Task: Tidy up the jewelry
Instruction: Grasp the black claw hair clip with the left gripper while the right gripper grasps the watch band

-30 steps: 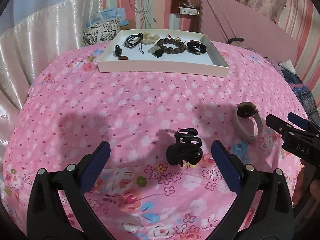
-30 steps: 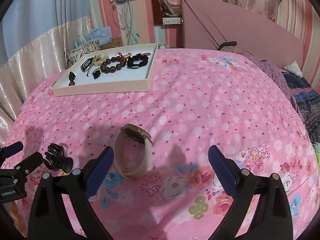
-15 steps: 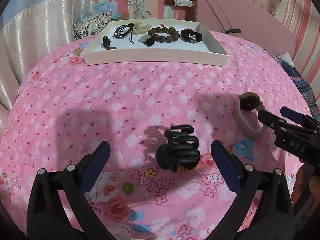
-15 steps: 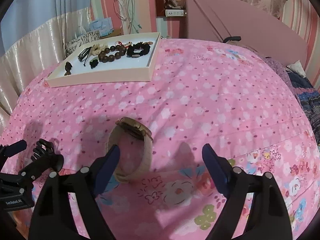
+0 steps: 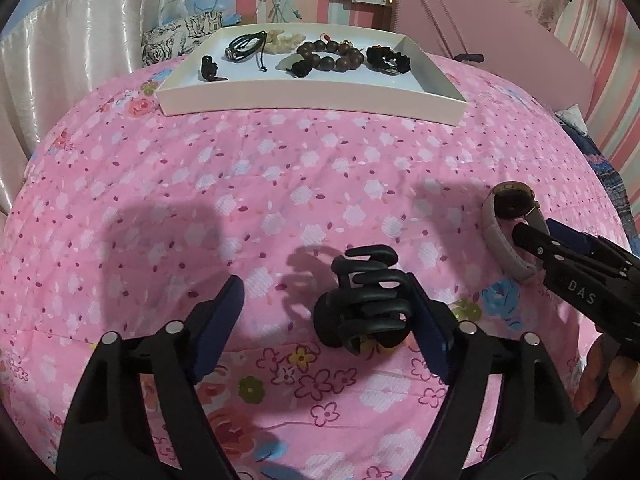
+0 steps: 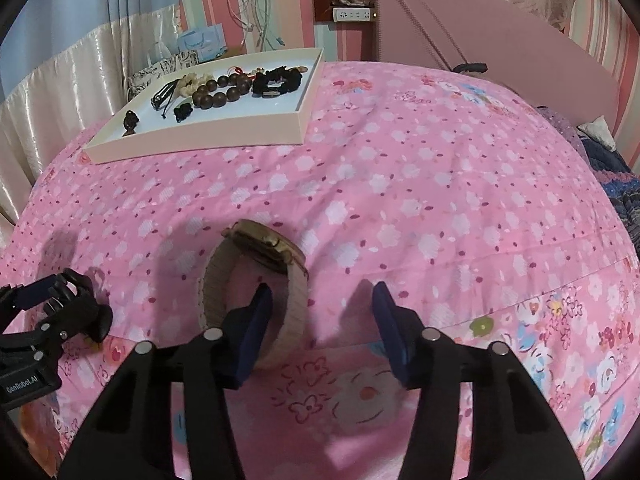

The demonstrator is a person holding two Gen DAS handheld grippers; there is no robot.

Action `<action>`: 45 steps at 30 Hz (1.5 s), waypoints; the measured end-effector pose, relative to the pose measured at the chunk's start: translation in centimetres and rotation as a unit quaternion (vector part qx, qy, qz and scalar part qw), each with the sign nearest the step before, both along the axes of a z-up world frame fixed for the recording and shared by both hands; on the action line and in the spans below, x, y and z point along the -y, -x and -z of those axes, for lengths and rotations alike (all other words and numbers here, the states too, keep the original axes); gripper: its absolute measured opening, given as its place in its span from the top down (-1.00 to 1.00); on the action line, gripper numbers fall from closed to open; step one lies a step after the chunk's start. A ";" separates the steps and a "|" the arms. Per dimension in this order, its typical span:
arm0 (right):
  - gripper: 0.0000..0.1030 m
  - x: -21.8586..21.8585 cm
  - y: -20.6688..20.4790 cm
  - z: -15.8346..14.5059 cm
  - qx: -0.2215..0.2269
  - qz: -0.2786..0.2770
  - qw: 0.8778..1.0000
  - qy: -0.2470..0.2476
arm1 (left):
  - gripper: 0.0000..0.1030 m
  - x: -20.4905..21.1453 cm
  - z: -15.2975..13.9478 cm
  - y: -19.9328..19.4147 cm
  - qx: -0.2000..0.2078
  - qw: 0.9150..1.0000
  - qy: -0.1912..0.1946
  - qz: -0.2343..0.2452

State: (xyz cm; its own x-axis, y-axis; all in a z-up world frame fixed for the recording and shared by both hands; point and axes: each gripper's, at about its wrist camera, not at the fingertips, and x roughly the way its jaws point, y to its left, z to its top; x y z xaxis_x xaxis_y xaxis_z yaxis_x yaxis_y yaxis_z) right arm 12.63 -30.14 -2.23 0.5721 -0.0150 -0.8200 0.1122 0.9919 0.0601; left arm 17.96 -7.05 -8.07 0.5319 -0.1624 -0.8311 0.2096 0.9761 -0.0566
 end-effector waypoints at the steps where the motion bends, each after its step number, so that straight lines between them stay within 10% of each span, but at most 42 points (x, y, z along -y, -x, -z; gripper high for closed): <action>1: 0.05 -0.1 0.0 0.1 0.000 0.000 1.000 0.003 | -0.45 0.0 0.1 0.0 -0.002 1.000 0.001 0.001; 21: 0.64 -0.1 0.2 0.2 0.013 -0.001 1.000 -0.002 | 0.20 1.4 0.5 0.5 0.001 1.000 -0.002 0.023; 45: 0.87 -0.6 0.6 0.0 0.023 -0.005 1.000 0.007 | 0.33 1.6 0.3 1.4 0.025 0.999 -0.030 0.027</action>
